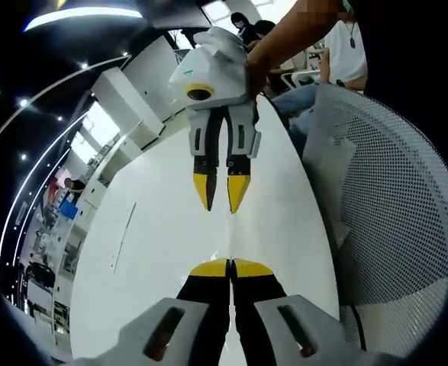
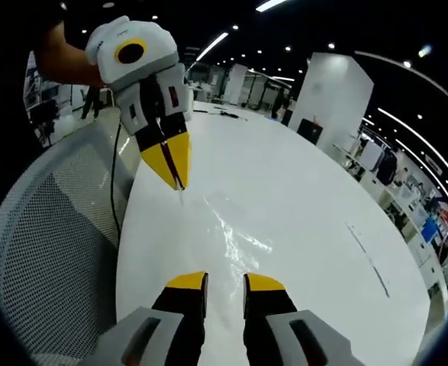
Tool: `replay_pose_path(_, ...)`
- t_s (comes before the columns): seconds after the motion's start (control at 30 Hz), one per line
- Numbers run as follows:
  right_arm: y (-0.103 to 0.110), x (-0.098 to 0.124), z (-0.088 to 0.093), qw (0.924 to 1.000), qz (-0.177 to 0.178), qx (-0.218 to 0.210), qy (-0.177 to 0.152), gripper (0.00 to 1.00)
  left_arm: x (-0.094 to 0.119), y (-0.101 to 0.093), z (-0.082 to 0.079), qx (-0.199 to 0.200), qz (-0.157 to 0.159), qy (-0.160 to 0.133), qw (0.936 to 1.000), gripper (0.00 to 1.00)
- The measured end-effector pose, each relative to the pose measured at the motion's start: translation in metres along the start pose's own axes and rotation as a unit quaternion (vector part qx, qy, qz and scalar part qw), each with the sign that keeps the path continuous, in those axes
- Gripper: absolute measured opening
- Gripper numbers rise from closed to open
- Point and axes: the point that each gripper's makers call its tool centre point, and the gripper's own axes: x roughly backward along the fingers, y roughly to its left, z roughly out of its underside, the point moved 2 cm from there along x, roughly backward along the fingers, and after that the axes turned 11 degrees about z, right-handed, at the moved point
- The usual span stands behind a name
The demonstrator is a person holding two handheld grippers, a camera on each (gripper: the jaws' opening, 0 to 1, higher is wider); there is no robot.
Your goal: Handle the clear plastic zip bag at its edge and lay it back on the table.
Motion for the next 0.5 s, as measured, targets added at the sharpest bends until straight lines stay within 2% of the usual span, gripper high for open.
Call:
replay_pose_path(0.3, 0.014, -0.009, -0.004, 0.9996, -0.029, -0.004, -0.005, 0.13, 0.000, -0.001, 0.000, -0.024, 0.004, 0.006, 0.9997, 0.00)
replay_pose_path(0.5, 0.002, 0.001, -0.009, 0.9997, -0.017, -0.009, -0.013, 0.14, 0.003, 0.000, 0.001, -0.020, 0.000, 0.006, 0.9998, 0.00)
